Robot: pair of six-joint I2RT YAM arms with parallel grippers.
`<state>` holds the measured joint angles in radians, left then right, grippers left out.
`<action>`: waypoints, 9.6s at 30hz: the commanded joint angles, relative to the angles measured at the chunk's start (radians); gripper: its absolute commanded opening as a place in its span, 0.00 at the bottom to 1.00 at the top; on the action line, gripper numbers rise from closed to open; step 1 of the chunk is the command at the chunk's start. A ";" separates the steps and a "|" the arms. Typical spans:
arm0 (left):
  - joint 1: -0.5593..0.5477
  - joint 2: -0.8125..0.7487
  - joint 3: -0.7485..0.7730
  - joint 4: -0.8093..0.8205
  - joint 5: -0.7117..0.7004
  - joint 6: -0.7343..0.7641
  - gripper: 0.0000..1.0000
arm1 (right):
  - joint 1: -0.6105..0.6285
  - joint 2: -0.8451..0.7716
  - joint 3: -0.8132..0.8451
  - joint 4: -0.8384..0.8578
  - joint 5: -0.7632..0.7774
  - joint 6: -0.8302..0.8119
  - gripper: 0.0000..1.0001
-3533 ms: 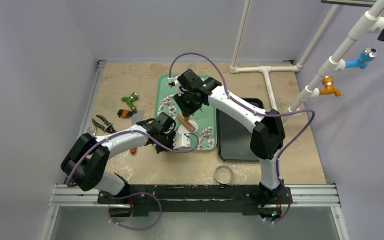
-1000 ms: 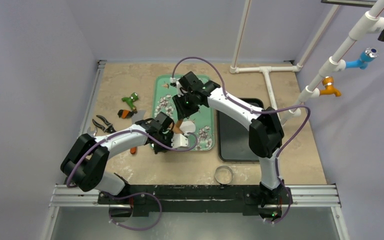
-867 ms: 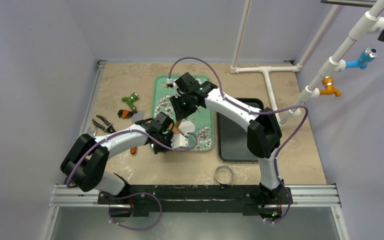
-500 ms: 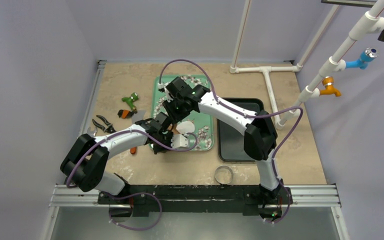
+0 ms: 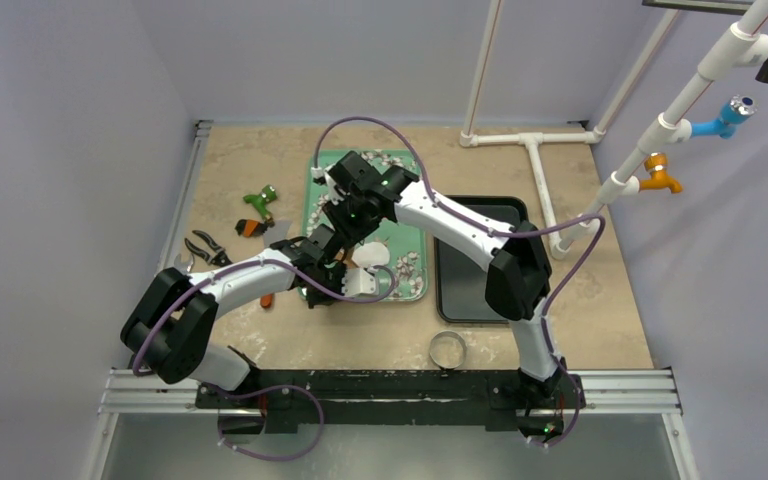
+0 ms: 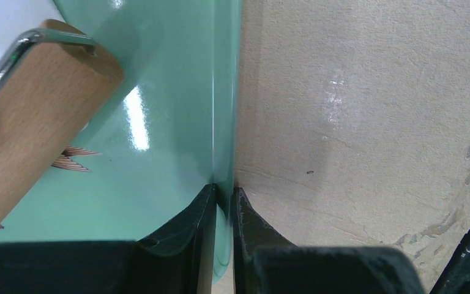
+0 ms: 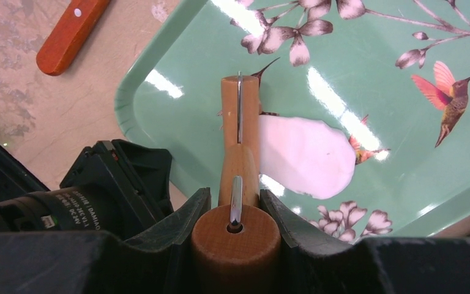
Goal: Roll out the dumpling wrappers from the dough
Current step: Flatten out the dough on the work surface.
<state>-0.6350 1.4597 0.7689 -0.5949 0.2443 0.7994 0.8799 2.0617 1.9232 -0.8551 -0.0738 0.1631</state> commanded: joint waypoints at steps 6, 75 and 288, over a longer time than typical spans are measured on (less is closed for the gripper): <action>0.000 0.027 -0.017 -0.070 0.044 -0.035 0.00 | -0.014 -0.058 0.087 -0.023 0.052 -0.009 0.00; 0.010 0.043 -0.002 -0.088 0.060 -0.037 0.00 | -0.341 0.029 -0.263 -0.081 0.549 -0.150 0.00; 0.024 0.035 -0.003 -0.076 0.086 -0.029 0.00 | 0.154 -0.669 -1.257 0.692 0.224 -1.584 0.00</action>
<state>-0.6216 1.4807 0.7891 -0.5777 0.3305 0.8028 1.0397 1.2575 0.6601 -0.1627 0.1219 -1.4719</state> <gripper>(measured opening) 0.094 0.317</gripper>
